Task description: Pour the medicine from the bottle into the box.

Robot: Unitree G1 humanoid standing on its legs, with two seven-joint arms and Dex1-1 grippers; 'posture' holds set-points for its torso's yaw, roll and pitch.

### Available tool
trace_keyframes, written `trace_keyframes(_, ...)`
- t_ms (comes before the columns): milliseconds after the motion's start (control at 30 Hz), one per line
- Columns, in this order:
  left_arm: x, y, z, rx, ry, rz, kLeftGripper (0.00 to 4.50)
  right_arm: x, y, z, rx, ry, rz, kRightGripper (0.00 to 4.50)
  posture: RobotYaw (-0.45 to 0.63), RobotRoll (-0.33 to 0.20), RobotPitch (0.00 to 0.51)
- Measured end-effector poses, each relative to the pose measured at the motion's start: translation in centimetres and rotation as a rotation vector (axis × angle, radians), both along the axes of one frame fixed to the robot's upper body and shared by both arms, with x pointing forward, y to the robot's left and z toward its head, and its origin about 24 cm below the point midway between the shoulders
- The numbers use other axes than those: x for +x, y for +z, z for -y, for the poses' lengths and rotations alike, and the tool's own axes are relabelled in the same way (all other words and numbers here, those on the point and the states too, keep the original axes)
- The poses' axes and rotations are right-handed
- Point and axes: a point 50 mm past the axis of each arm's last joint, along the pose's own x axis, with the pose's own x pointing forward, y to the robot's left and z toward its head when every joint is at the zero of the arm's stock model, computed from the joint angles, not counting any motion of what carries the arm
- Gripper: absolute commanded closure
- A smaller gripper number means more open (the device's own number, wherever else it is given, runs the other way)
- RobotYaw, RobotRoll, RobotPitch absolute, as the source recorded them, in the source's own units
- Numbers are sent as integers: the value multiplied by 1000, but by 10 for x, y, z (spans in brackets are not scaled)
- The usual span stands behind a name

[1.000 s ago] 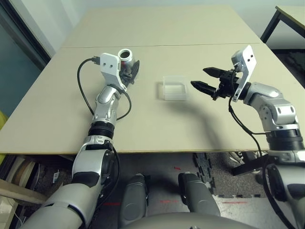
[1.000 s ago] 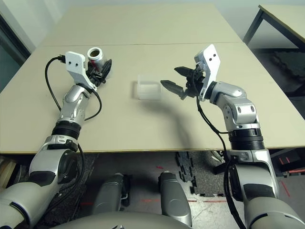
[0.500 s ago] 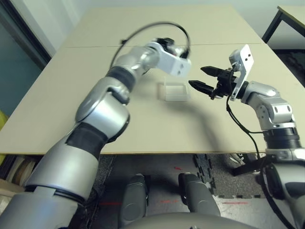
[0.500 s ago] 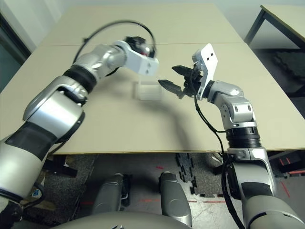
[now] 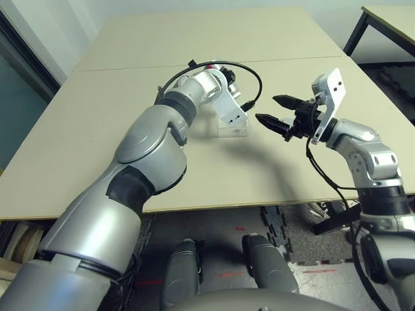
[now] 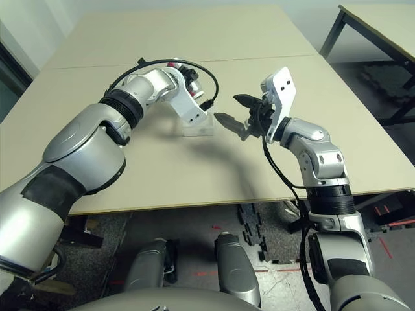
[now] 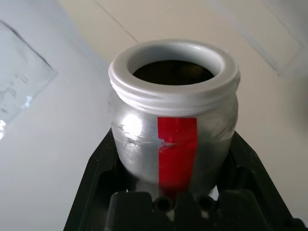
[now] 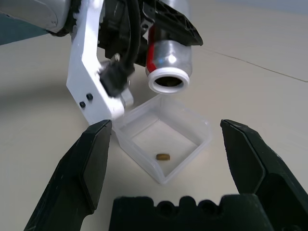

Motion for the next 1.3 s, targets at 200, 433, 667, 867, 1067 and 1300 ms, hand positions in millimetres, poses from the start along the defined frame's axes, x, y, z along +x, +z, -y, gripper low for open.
trace_keyframes(200,4,6,-20,-437,138,-173,1933,4,5,2,-10,11,4,0,-144,0,63)
trace_keyframes(433,8,7,-42,-893,239,-326,1933,12,10,4,-19,31,-1,0,-100,0,72)
trace_keyframes(667,8,-3,-80,-1363,296,-443,1933,18,11,8,-39,46,0,0,-81,0,70)
trace_keyframes(867,2,-30,-118,-1668,350,-375,1933,23,14,7,-61,65,9,0,-74,0,75)
trace_keyframes(1067,-13,-67,-152,-1849,423,-287,1933,25,10,9,-70,65,-4,0,-78,0,79)
trace_keyframes(1300,-28,-98,-168,-1935,483,-275,1933,26,13,11,-87,62,10,0,-88,0,85)
